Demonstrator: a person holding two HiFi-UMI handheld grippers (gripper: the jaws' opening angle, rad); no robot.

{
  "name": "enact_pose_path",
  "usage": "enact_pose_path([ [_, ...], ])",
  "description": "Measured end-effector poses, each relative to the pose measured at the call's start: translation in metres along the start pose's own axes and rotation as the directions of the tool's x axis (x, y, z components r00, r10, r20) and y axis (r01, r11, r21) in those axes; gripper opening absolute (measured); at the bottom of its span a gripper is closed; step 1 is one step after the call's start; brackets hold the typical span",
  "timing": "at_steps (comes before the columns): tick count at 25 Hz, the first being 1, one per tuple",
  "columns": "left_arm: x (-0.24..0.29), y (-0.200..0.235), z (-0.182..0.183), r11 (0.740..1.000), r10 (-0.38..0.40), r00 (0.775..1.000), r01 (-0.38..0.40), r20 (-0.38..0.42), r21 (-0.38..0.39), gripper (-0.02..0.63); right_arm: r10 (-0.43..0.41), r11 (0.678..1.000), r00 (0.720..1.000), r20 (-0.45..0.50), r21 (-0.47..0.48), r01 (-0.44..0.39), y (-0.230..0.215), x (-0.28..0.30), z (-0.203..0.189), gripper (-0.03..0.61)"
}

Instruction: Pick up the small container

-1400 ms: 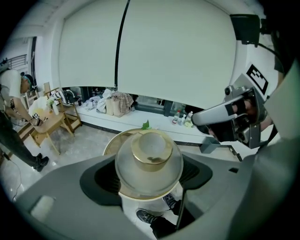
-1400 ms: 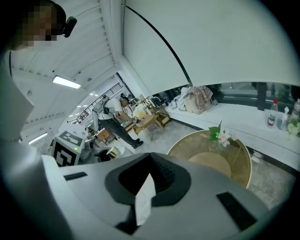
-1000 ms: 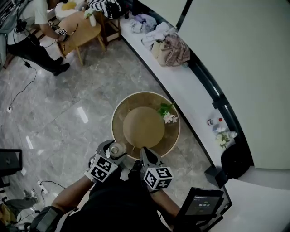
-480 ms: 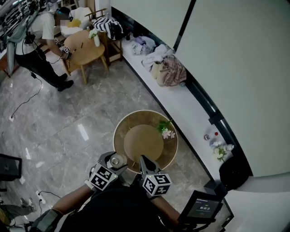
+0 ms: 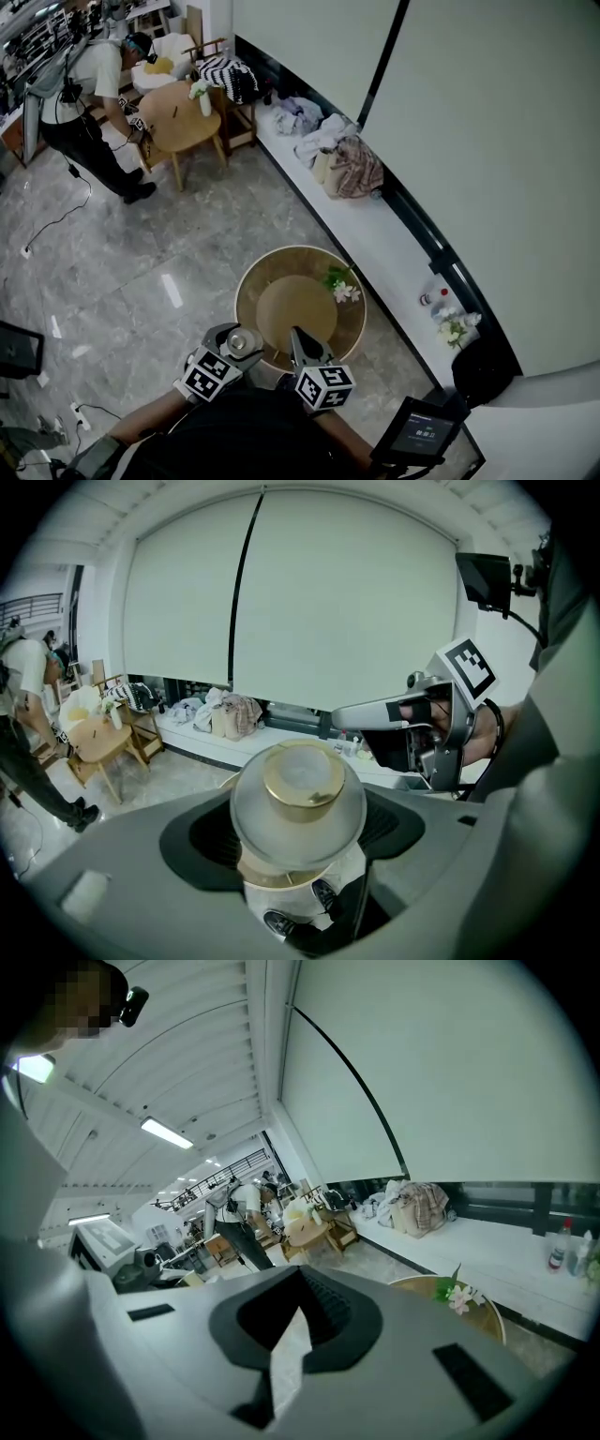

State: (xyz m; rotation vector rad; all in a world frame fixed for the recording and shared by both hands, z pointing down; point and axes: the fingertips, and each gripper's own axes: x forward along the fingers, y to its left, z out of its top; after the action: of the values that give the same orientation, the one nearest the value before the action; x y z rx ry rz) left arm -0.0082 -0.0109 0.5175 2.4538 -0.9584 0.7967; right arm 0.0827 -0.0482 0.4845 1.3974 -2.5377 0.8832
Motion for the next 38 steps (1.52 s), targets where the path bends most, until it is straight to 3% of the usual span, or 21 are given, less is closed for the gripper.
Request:
enact_pose_path([
  [13, -0.006, -0.003, 0.015, 0.999, 0.006, 0.999, -0.008, 0.042, 0.041, 0.333, 0.032, 0.997, 0.994, 0.1, -0.077, -0.024, 0.017, -0.009, 0.025, -0.003],
  [23, -0.008, -0.003, 0.028, 0.996, 0.009, 0.998, -0.014, 0.057, 0.084, 0.333, 0.044, 0.978, 0.98, 0.195, -0.211, -0.002, 0.032, -0.019, 0.05, -0.003],
  [29, -0.002, 0.001, 0.03, 0.997, -0.012, 0.999, 0.008, 0.049, 0.081, 0.333, 0.038, 0.965, 0.976, 0.215, -0.262, 0.02, 0.035, -0.015, 0.061, -0.003],
  [38, 0.004, 0.005, 0.031, 0.997, -0.024, 0.999, 0.021, 0.038, 0.081, 0.333, 0.029, 0.965, 0.979, 0.204, -0.26, 0.026, 0.031, -0.008, 0.061, -0.003],
])
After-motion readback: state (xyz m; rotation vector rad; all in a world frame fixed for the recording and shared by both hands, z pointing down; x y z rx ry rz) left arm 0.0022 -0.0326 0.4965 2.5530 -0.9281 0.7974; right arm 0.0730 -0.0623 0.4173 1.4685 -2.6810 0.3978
